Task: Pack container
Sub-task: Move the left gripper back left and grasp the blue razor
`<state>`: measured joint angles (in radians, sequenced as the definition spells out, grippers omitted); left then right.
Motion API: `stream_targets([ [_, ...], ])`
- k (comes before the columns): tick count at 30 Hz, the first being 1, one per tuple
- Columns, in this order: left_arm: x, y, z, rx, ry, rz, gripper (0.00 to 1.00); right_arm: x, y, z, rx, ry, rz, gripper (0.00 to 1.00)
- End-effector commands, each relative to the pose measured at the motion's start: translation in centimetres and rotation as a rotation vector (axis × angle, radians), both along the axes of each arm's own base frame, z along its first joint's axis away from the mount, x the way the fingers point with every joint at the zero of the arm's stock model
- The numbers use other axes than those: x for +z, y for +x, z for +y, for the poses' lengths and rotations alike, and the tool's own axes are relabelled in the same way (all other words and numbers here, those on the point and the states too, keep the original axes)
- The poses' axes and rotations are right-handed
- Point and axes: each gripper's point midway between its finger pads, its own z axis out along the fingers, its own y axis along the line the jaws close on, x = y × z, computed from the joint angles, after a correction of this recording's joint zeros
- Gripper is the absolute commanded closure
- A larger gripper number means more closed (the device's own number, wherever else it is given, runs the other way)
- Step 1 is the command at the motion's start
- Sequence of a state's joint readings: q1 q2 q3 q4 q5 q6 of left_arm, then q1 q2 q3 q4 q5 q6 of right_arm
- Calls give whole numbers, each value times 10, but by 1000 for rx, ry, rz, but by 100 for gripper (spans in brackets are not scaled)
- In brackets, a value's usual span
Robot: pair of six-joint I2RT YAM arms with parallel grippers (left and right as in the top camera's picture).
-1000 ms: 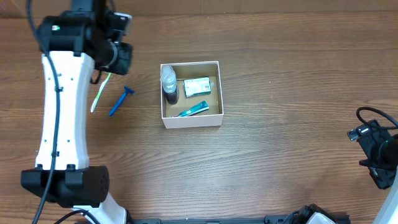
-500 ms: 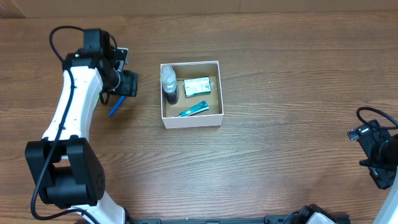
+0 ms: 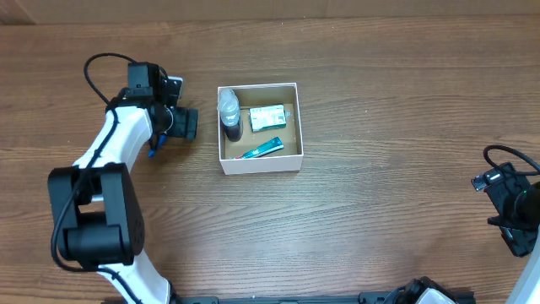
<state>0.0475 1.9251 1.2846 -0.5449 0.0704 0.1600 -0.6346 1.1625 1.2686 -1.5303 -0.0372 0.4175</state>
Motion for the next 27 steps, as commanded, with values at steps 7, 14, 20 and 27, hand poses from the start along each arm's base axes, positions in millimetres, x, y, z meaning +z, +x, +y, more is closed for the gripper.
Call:
stream_targets([
  [7, -55, -18, -3, -10, -13, 142, 24, 3, 1, -2, -5, -9, -11, 0],
  [14, -57, -24, -3, 4, -19, 168, 55, 3, 1, -2, -5, -9, -11, 0],
  [20, -57, -26, -4, 14, -22, 176, 64, 3, 1, -2, -5, -9, -11, 0],
  [27, -57, -26, -4, 28, -27, 177, 74, 3, 1, -2, -5, -9, -11, 0],
])
